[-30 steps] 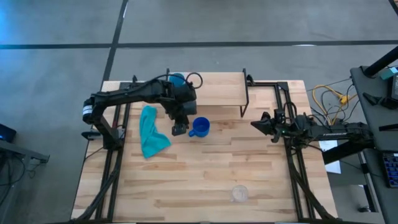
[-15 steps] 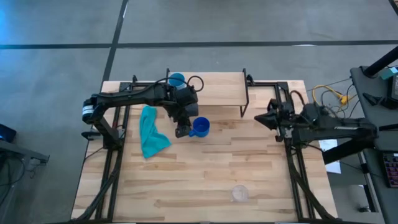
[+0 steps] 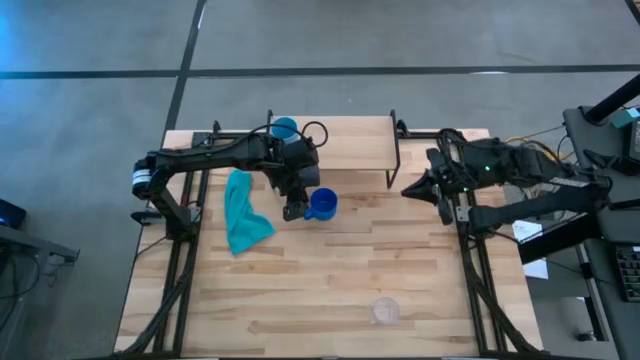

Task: Stack small to large cups/mugs on shelf
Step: Put the blue mug on the shelf

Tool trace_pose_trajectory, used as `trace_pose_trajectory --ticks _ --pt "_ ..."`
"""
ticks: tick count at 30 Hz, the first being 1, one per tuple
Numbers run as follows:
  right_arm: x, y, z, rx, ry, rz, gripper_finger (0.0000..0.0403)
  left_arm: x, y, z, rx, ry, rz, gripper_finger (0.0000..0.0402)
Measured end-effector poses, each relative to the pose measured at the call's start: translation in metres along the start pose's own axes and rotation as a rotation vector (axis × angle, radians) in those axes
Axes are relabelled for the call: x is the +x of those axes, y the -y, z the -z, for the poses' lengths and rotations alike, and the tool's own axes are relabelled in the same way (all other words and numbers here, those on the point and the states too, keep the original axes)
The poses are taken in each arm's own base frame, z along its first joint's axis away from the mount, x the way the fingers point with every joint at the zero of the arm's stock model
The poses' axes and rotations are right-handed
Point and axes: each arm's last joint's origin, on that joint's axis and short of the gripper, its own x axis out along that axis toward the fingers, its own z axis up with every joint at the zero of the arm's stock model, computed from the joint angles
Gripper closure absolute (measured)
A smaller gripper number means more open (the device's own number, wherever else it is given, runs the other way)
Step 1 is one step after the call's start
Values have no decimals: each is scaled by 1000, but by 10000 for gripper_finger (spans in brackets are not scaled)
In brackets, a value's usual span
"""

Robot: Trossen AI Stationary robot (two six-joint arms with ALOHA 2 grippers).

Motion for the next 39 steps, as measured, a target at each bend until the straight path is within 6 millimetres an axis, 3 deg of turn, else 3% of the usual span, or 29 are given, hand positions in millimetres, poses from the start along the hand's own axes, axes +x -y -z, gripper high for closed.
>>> trace_pose_trajectory --ticks 5,12,17,24,32,39 --pt "13 -14 -31 -157 -89 -19 394 1 0 -1 5 16 1 306" --pt "30 -36 -62 -233 -208 -51 394 13 -4 -2 21 67 1 306" --pt "44 -45 -74 -145 -257 -45 394 28 -8 4 15 53 1 306" --pt "72 -46 -76 -115 -349 -16 384 40 -10 13 -43 7 3 306" --pt "99 -45 -66 -99 -464 -23 327 42 -5 16 -62 -11 10 306" --pt "110 -45 -63 -91 -496 -16 297 44 5 17 -37 -19 23 306"
